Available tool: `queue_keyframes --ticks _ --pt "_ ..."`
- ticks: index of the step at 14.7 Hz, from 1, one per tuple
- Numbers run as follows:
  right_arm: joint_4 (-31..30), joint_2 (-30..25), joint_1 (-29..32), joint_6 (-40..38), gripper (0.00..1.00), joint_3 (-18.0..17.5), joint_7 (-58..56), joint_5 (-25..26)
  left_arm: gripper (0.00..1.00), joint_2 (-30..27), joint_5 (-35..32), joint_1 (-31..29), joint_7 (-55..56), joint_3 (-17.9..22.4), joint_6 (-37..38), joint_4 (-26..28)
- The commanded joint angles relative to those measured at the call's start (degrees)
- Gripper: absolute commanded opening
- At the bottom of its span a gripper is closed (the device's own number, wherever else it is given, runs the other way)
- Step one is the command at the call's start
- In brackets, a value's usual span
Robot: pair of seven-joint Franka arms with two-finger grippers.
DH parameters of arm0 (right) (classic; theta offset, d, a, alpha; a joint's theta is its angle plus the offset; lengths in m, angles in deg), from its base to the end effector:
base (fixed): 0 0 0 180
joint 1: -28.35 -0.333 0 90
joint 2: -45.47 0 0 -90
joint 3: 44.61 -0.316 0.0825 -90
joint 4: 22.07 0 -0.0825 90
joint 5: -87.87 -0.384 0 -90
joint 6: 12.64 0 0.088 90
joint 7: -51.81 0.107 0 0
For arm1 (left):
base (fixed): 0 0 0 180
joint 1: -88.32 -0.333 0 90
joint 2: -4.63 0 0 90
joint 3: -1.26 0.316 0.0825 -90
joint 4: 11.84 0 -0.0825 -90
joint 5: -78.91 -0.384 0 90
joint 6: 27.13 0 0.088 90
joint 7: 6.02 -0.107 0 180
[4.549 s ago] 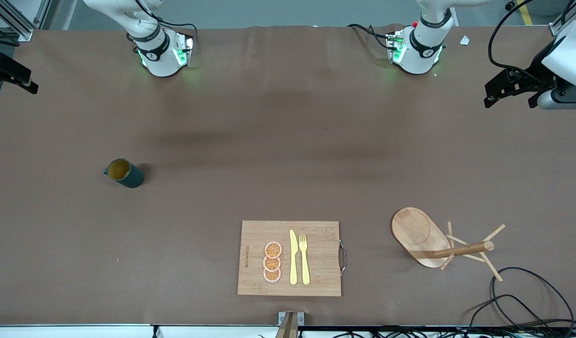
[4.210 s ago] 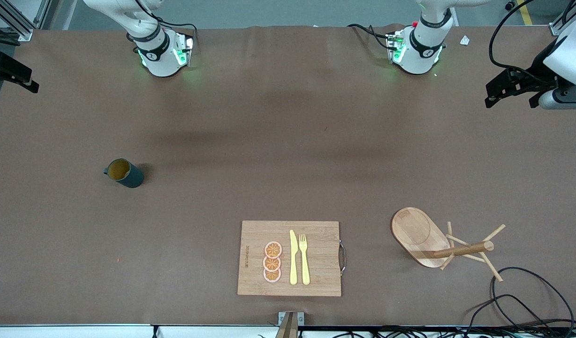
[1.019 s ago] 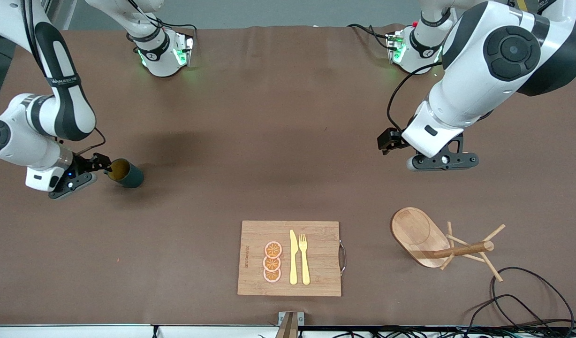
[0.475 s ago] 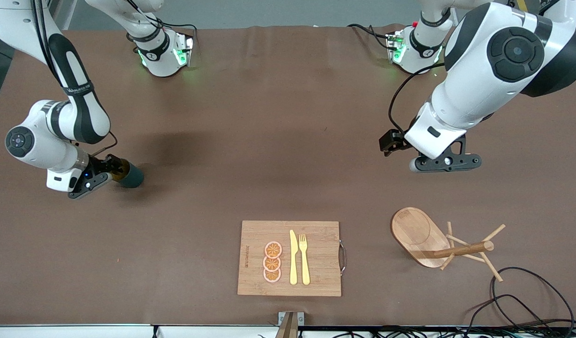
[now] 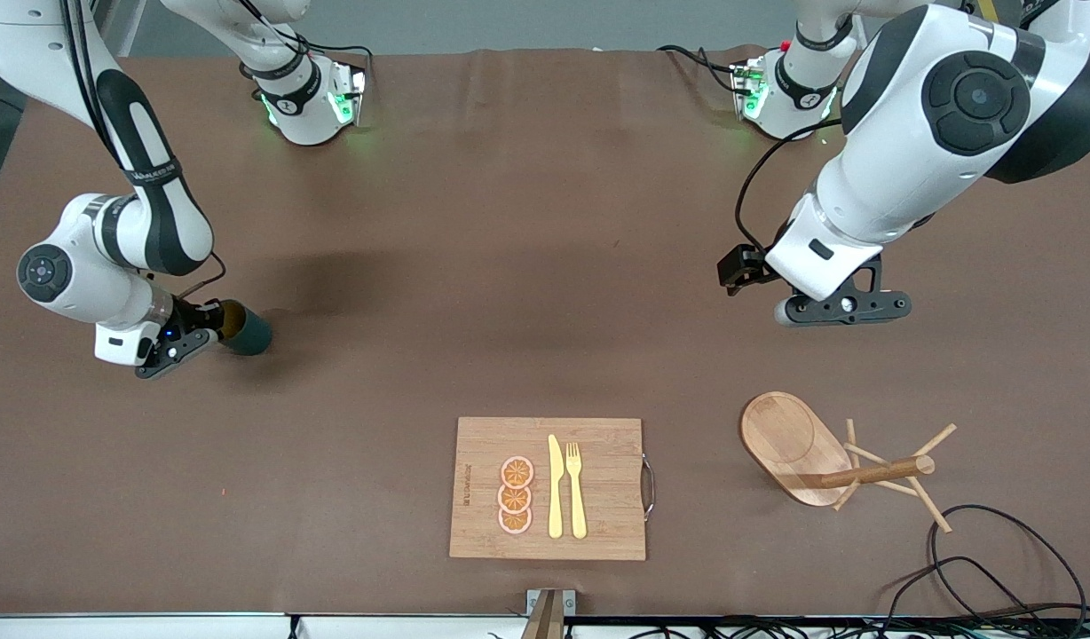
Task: Pass cup and hang on rack
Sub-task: 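Grasp the teal mug rim with the right gripper, then carry the teal mug with the right gripper toward the table middle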
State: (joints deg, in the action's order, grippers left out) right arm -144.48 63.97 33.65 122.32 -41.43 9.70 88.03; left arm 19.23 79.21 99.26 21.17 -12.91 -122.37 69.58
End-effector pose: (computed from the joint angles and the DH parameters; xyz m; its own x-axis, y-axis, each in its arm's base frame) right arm 0.5550 -0.0827 0.2452 0.8257 0.5570 -0.0896 0.5543 -0.8305 -0.0549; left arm 0.5825 -0.2530 0.5559 0.9984 0.0432 -0.0361 0.0452 -0.9974 0.0567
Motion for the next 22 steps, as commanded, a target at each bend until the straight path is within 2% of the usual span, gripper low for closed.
queue_keyframes --ticks 1,7,10,16,18,20,22 --pt "5.3 -0.3 -2.0 -8.5 0.00 0.2 2.7 -0.3 1.00 -0.3 -1.1 -0.2 0.1 -0.3 -0.3 -0.2" --pt "7.2 -2.7 -5.8 -13.9 0.00 0.2 11.5 -0.3 1.00 -0.5 -1.1 -0.2 0.1 -0.3 -0.2 -0.2" --pt "8.3 -4.0 -9.3 -16.9 0.00 0.2 19.5 -0.3 1.00 -0.5 -1.1 -0.3 0.1 -0.3 -0.2 -0.2" --pt "8.3 -5.0 -18.3 -17.9 0.00 0.0 35.7 -0.5 1.00 -0.6 -1.2 -0.4 0.1 -0.3 -0.2 -0.2" --pt "8.4 -5.0 -22.1 -17.8 0.00 -0.1 40.9 -2.5 1.00 -0.6 -1.2 -0.5 0.1 -0.3 -0.2 -0.3" --pt "8.8 -4.8 -26.8 -16.8 0.00 0.0 46.7 -7.4 1.00 -0.6 -1.2 -0.5 0.1 -0.3 -0.2 -0.2" --pt "9.7 -4.4 -32.2 -14.3 0.00 0.0 55.3 -8.1 1.00 -0.7 -1.2 -0.4 0.1 -0.3 -0.2 -0.2"
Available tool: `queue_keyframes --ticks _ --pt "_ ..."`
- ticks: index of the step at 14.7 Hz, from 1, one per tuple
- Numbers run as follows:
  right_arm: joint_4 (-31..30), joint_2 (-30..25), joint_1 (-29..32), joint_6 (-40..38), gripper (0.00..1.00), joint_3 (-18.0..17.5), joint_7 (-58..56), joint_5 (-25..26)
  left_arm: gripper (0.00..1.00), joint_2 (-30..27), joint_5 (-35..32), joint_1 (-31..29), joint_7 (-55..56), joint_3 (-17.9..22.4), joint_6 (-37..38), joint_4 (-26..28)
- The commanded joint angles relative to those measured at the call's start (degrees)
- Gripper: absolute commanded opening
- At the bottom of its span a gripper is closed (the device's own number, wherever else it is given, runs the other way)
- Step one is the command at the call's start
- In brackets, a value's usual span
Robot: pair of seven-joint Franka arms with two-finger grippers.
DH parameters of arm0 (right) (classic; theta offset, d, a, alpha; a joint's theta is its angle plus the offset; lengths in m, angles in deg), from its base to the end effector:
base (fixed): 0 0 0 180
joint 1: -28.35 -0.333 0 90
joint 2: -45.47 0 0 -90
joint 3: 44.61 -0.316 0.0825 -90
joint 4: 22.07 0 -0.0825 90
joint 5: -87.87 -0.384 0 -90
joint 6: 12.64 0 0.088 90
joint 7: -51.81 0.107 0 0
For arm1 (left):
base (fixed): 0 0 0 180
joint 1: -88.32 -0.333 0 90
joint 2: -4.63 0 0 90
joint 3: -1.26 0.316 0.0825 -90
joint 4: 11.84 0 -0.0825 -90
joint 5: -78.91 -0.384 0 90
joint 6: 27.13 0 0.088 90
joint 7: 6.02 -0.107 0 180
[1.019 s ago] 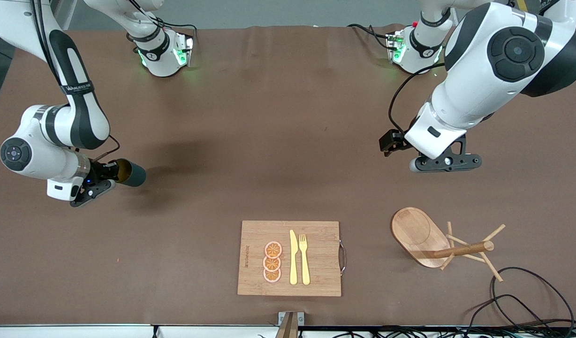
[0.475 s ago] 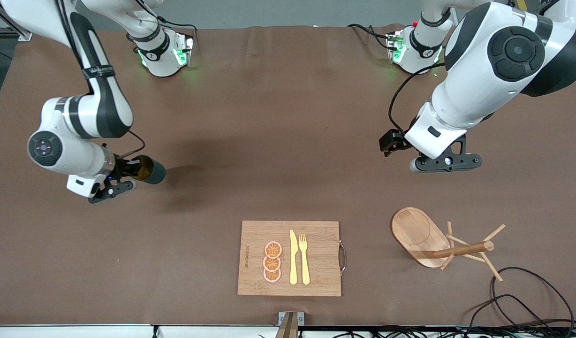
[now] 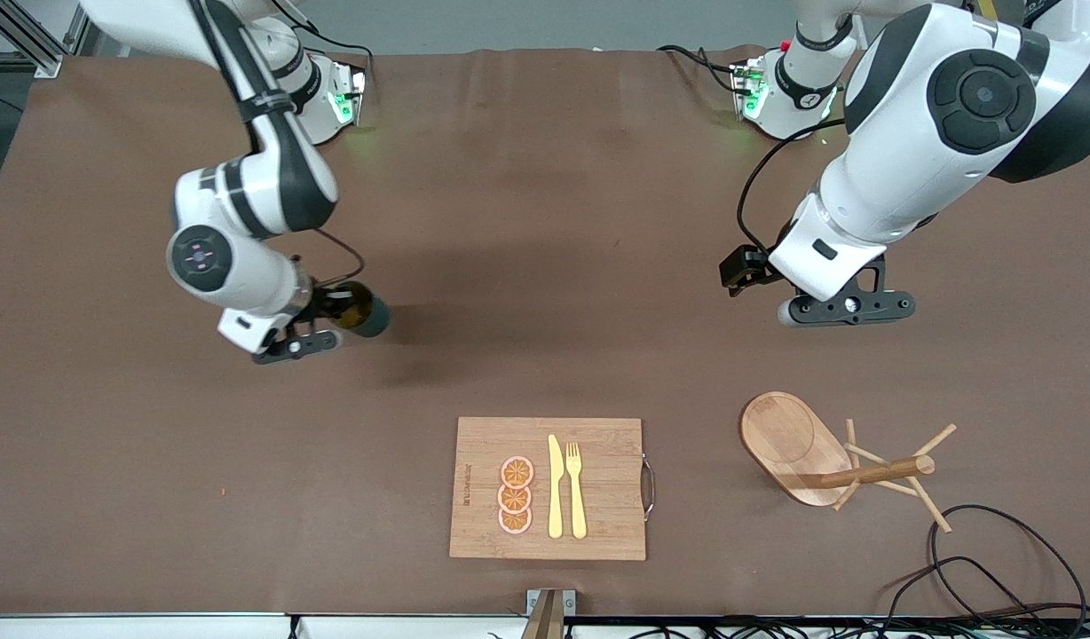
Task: Pass cup and hang on rack
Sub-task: 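Carry the teal mug with the right gripper toward the table middle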
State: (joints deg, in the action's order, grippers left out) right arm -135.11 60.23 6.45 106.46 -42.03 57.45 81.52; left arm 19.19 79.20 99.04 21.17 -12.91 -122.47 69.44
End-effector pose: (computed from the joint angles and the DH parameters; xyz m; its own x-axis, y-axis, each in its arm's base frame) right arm 0.5502 0.1997 0.3286 0.9707 0.1797 -0.1595 0.1720 -0.9832 -0.0606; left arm 0.5837 -0.2507 0.5577 0.9984 0.0472 -0.0316 0.0490 -0.9971 0.0586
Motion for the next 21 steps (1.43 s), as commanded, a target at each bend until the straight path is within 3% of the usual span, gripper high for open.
queue_keyframes --ticks 1,7,13,21 --pt "1.2 -0.3 -7.7 2.8 0.00 0.6 11.7 -1.6 1.00 -0.7 -1.2 -0.2 0.2 -0.3 -0.1 -0.1" --pt "12.9 11.5 -20.5 4.9 0.00 0.7 32.3 -1.0 1.00 -0.6 -1.1 -0.1 1.2 -0.4 0.0 -0.1" --pt "24.8 22.2 -25.7 5.6 0.00 0.7 44.2 -1.0 1.00 -0.7 -1.1 -0.1 1.2 -0.6 0.3 0.0" --pt "26.4 24.3 -28.1 5.6 0.00 0.7 49.5 -1.1 1.00 -0.8 -1.1 -0.1 1.3 -0.6 0.4 0.2"
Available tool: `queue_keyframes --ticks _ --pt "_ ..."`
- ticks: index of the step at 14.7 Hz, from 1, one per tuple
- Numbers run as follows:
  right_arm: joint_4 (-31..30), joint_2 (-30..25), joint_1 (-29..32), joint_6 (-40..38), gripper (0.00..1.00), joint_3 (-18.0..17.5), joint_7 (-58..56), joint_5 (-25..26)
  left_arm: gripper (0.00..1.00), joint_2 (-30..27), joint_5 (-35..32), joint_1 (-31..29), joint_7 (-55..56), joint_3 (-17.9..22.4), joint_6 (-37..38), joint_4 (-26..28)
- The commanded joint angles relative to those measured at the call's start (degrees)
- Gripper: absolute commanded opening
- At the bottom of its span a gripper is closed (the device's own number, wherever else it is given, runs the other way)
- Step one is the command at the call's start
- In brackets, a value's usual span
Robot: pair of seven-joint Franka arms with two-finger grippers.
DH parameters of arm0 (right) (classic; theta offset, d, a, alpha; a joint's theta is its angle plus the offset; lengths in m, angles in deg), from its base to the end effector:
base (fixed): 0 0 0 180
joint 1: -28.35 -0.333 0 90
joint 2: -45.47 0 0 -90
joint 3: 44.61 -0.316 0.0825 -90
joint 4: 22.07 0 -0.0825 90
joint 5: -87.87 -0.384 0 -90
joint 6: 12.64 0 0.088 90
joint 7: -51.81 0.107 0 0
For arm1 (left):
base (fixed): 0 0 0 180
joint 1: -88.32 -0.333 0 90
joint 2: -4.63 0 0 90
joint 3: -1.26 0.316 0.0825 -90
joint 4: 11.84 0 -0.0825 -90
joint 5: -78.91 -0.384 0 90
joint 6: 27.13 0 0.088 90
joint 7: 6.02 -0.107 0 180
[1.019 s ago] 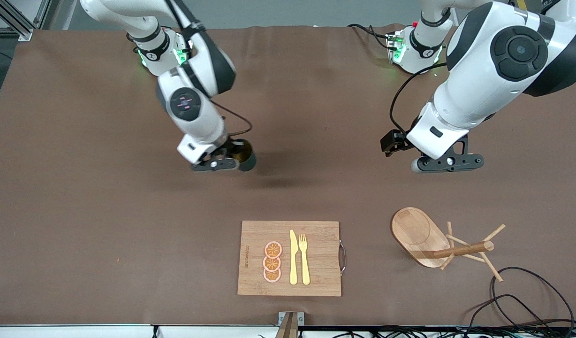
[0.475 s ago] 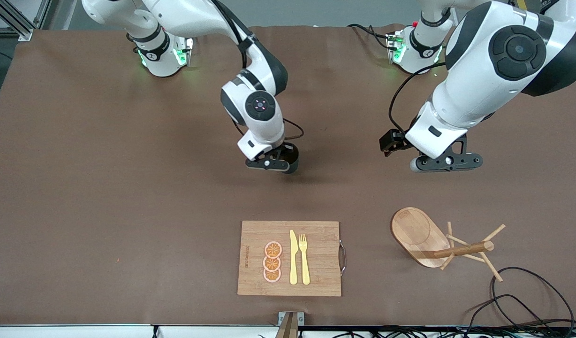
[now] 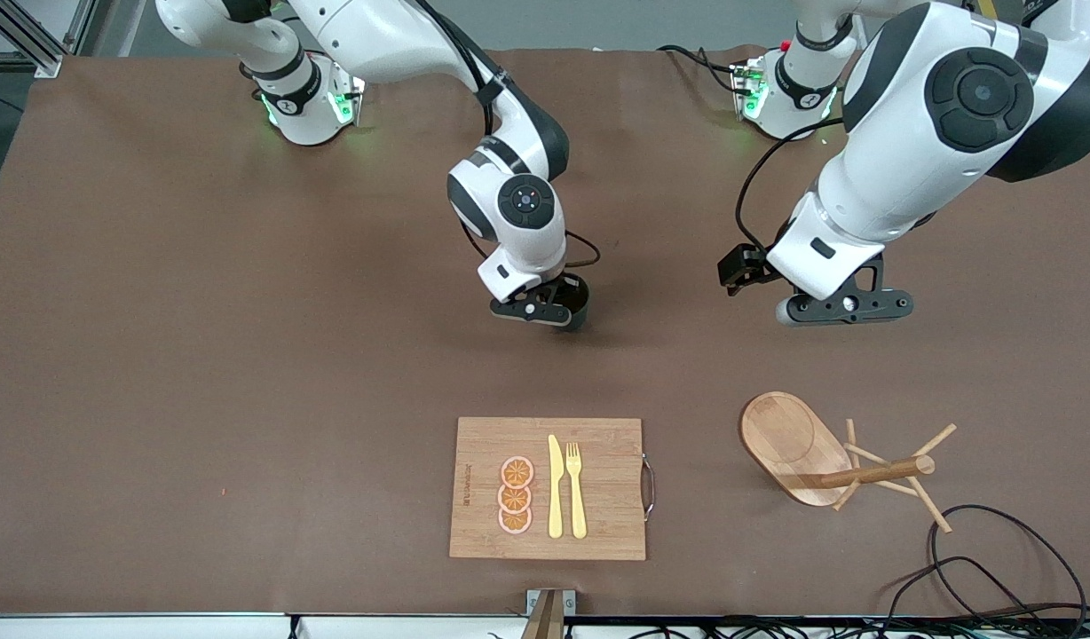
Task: Pass cup and hang on rack
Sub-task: 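Carry the teal mug with the right gripper toward the table middle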
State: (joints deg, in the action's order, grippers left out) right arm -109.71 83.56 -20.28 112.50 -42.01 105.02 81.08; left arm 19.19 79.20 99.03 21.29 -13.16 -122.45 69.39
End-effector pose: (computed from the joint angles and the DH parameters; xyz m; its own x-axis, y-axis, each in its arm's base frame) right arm 0.4840 0.5151 0.2661 0.9814 -0.1821 -0.0613 -0.1843 -0.9824 -0.0319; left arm 0.5827 -0.2528 0.5582 0.9985 0.0453 -0.0315 0.0471 -0.9971 0.0598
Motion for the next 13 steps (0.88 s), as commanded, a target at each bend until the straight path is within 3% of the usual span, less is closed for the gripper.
queue_keyframes --ticks 1,4,5,7,8,13 --pt "1.0 1.3 -1.4 -0.3 0.00 0.7 2.7 -0.6 1.00 -0.8 -1.1 -0.2 1.1 -0.3 0.6 0.2" --pt "1.3 1.6 -1.4 -0.4 0.02 0.7 2.6 -0.4 1.00 -0.8 -1.1 -0.2 1.1 -0.3 0.6 0.2" --pt "1.4 1.6 -1.4 -0.4 0.09 0.7 2.5 -0.3 1.00 -0.8 -1.1 -0.2 1.0 -0.3 0.6 0.2" --pt "1.8 1.5 -1.4 -0.5 0.58 0.7 2.6 -0.3 1.00 -0.8 -1.2 -0.1 0.9 -0.3 0.5 0.2" --pt "1.9 1.4 -1.4 -0.6 1.00 0.7 2.5 -0.3 1.00 -0.8 -1.2 -0.1 0.9 -0.3 0.6 0.2" --pt "6.0 -0.6 0.3 -6.1 1.00 0.9 -0.6 -0.9 1.00 -0.8 -1.3 0.1 0.9 -0.3 0.5 0.2"
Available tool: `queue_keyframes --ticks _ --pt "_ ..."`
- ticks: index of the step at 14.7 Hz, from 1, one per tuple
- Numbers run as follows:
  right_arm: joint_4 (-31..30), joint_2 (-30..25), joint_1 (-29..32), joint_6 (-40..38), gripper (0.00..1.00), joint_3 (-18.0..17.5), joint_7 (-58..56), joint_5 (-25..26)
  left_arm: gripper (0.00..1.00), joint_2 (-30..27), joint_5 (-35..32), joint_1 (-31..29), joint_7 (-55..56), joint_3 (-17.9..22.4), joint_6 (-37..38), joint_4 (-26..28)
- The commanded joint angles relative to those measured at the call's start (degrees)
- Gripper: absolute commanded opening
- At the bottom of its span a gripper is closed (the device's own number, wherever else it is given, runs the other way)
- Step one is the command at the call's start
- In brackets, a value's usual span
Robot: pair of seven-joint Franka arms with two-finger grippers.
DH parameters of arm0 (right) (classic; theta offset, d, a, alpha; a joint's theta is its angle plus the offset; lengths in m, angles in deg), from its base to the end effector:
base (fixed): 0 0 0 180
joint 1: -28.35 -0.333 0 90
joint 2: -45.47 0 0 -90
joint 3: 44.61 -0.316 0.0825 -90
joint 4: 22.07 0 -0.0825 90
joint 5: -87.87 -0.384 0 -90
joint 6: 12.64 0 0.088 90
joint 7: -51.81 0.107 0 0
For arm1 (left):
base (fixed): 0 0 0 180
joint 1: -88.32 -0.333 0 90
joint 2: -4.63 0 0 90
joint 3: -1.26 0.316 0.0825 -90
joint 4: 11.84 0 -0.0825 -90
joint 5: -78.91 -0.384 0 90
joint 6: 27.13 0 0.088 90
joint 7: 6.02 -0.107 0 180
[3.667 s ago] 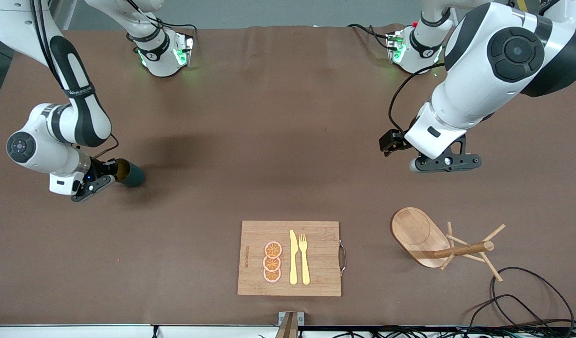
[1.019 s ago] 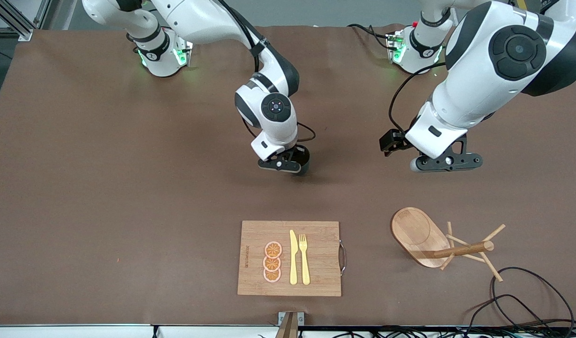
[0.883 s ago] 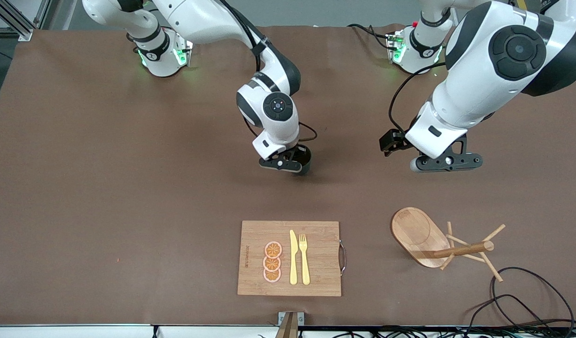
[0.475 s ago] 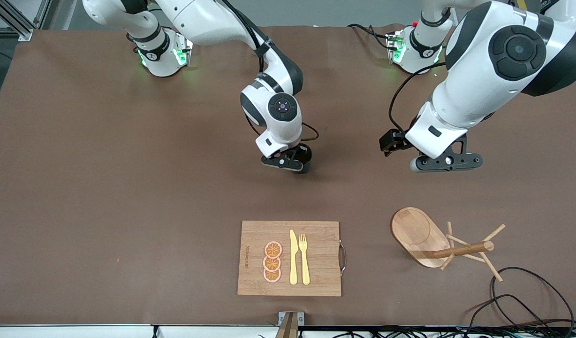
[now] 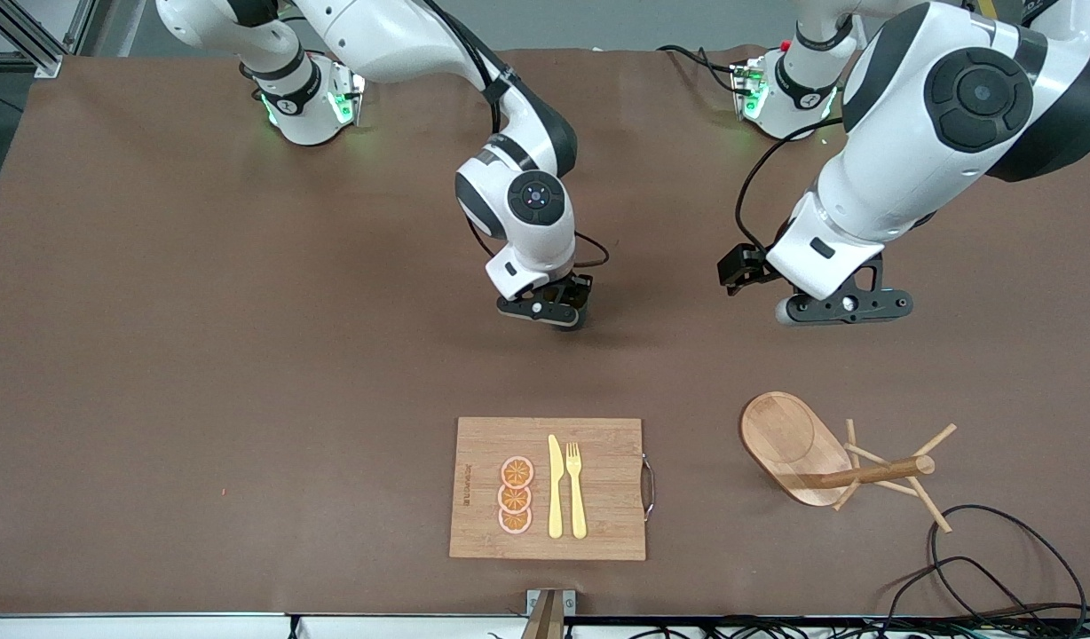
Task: Pass cup and hang on rack
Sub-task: 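Carry the teal mug with the right gripper toward the table middle, then set the mug down and open the right gripper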
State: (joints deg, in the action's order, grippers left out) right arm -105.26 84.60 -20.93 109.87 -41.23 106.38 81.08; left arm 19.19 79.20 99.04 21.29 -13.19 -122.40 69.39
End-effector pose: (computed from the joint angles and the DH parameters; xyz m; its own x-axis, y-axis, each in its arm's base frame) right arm 0.4922 0.5263 0.2845 0.9788 -0.1990 -0.0494 -0.2009 -0.9788 -0.0392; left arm 0.5825 -0.2532 0.5581 0.9985 0.0445 -0.0323 0.0464 -0.9971 0.0596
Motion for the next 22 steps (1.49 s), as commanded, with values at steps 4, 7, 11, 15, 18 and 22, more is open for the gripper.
queue_keyframes --ticks 4,7,11,15,18,22 --pt "1.6 -6.6 5.7 -12.1 1.00 0.1 -9.7 -1.1 1.00 -0.3 -2.4 1.2 1.2 -0.7 0.4 0.4" --pt "0.3 -10.1 10.2 -16.9 1.00 0.2 -17.0 -1.0 1.00 0.5 -5.4 6.9 5.1 -0.8 -0.2 0.3" --pt "-3.6 -16.0 18.2 -21.1 1.00 0.4 -30.5 -0.5 1.00 3.5 -9.6 14.8 18.3 -0.8 -0.4 0.3" --pt "-6.2 -21.0 27.5 -26.1 1.00 0.5 -43.2 1.3 1.00 5.7 -12.5 21.3 28.7 -0.8 -2.8 0.3" --pt "-6.5 -23.0 31.7 -29.0 1.00 0.5 -49.0 4.1 1.00 8.0 -15.7 25.7 36.7 -0.7 -4.8 0.2" --pt "-6.5 -25.7 37.9 -31.6 1.00 0.7 -55.8 4.4 1.00 11.6 -20.4 30.8 46.1 -0.5 -7.9 0.1"
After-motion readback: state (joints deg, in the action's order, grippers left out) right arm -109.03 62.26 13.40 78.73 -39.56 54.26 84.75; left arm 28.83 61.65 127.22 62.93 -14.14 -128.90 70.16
